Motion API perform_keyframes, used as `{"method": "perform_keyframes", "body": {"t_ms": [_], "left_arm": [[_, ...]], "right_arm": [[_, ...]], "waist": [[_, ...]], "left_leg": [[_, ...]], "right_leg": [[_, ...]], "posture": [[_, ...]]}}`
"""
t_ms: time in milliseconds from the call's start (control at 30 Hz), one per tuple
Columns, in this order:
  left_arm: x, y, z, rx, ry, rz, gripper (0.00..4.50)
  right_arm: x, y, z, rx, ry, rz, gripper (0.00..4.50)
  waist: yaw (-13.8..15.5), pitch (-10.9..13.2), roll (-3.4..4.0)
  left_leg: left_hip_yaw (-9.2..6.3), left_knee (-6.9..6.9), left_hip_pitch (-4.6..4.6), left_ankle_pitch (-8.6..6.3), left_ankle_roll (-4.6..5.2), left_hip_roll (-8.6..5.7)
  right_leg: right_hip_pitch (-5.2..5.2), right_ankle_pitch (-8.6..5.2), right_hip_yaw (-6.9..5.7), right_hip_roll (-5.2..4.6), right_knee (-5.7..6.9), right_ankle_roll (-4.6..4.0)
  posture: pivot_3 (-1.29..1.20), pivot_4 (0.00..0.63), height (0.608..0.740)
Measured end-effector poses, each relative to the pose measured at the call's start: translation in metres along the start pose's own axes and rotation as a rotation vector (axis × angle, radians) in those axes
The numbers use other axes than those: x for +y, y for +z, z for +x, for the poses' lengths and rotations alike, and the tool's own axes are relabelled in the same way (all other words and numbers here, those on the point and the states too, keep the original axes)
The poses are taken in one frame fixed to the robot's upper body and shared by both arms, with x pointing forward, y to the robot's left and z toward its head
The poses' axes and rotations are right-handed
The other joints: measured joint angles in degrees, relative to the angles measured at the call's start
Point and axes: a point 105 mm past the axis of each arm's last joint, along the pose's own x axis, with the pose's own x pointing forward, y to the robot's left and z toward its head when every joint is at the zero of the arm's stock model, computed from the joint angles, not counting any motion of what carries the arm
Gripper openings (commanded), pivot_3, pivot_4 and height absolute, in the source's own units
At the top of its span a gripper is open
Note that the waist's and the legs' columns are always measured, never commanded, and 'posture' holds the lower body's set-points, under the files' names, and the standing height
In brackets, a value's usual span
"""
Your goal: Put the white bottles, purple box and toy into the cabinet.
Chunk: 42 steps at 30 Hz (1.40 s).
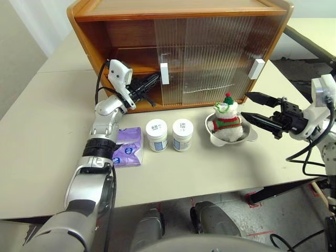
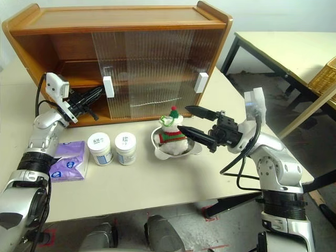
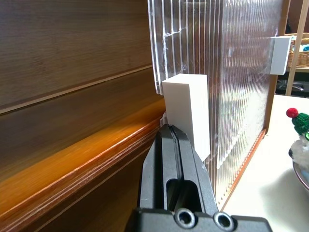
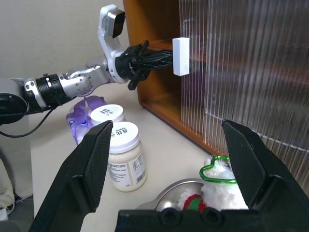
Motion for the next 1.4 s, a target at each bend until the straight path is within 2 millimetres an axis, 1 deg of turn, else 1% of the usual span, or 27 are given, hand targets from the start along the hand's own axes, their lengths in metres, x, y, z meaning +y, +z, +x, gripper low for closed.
{"method": "perform_keyframes", "body": {"t_ms": [133,267,500,800,933,1000,1033,1100,1233,1333,1400], "left_arm": [[-0.007,-0.001,0.007,-0.008,-0.020,-0.013,0.02],[-0.008,-0.002,0.010,-0.007,-0.026,-0.019,0.02],[-0.017,0.001,0.021,-0.026,-0.051,-0.034,0.02],[-0.019,0.002,0.026,-0.029,-0.064,-0.043,0.02],[-0.018,0.003,0.026,-0.023,-0.068,-0.025,0.02],[-0.014,0.007,0.024,-0.024,-0.063,0.003,0.02],[-0.011,0.008,0.021,-0.025,-0.055,0.018,0.41],[-0.006,0.008,0.010,-0.017,-0.039,0.042,0.89],[0.001,0.008,-0.016,0.002,-0.021,0.059,2.27],[0.003,0.003,-0.041,0.051,-0.016,0.044,3.30],[0.000,0.000,-0.058,0.084,-0.024,0.014,4.00]], "right_arm": [[0.001,0.001,0.000,0.004,-0.004,0.002,4.50],[0.002,-0.001,-0.002,0.011,-0.008,0.012,4.50],[0.005,-0.001,-0.002,0.018,-0.003,0.001,4.50],[0.006,-0.001,-0.003,0.021,-0.003,0.000,4.50],[0.007,-0.001,-0.002,0.020,-0.001,-0.002,4.50],[0.007,-0.001,-0.001,0.019,0.002,-0.002,4.50],[0.008,-0.001,-0.001,0.019,0.004,-0.002,4.50],[0.009,-0.002,-0.001,0.018,0.007,-0.001,4.50],[0.010,-0.004,0.001,0.011,0.015,0.005,4.50],[0.012,-0.005,0.003,0.008,0.027,0.010,4.50],[0.012,-0.006,0.006,0.006,0.038,0.010,4.50]], "waist": [[-0.3,0.0,0.00],[-1.0,0.0,0.00],[-2.2,0.0,0.00],[-2.4,0.0,0.00],[-2.5,0.0,0.00],[-2.7,0.0,0.00],[-2.8,0.0,0.02],[-3.3,0.0,0.03],[-3.7,0.0,0.03],[-3.7,0.0,0.05],[-3.7,0.0,0.05]], "left_leg": [[0.04,0.07,-0.01,0.03,0.10,-0.08],[0.06,0.12,-0.02,0.04,0.13,-0.11],[0.06,0.18,-0.15,0.02,0.23,-0.47],[0.01,0.22,-0.33,0.09,0.58,-0.88],[0.01,0.31,-0.50,0.07,0.63,-0.91],[0.02,0.32,-0.62,0.07,0.63,-0.89],[0.02,0.32,-0.65,0.07,0.63,-0.89],[0.03,0.31,-0.69,0.07,0.62,-0.87],[0.10,0.32,-0.79,0.07,0.62,-0.95],[0.11,0.33,-0.78,0.08,0.61,-0.95],[0.07,0.35,-0.78,0.08,0.60,-0.89]], "right_leg": [[0.04,0.02,0.00,-0.09,-0.04,0.07],[0.06,0.03,0.01,-0.12,-0.04,0.10],[0.01,-0.03,0.00,-0.24,-0.05,0.23],[-0.06,-0.11,0.05,-0.80,-0.07,0.64],[-0.18,-0.07,0.10,-0.85,-0.11,0.71],[-0.32,-0.04,0.10,-0.83,-0.09,0.72],[-0.35,-0.04,0.10,-0.82,-0.09,0.72],[-0.40,-0.04,0.09,-0.76,-0.09,0.72],[-0.49,0.00,0.01,-0.71,-0.08,0.75],[-0.50,0.02,-0.06,-0.70,-0.07,0.72],[-0.52,0.03,-0.05,-0.71,-0.06,0.69]], "posture": [[-0.34,0.055,0.740],[-0.34,0.055,0.740],[-0.35,0.056,0.740],[-0.36,0.057,0.740],[-0.36,0.056,0.740],[-0.35,0.056,0.740],[-0.35,0.056,0.740],[-0.34,0.057,0.740],[-0.33,0.052,0.740],[-0.32,0.048,0.740],[-0.31,0.046,0.740]]}}
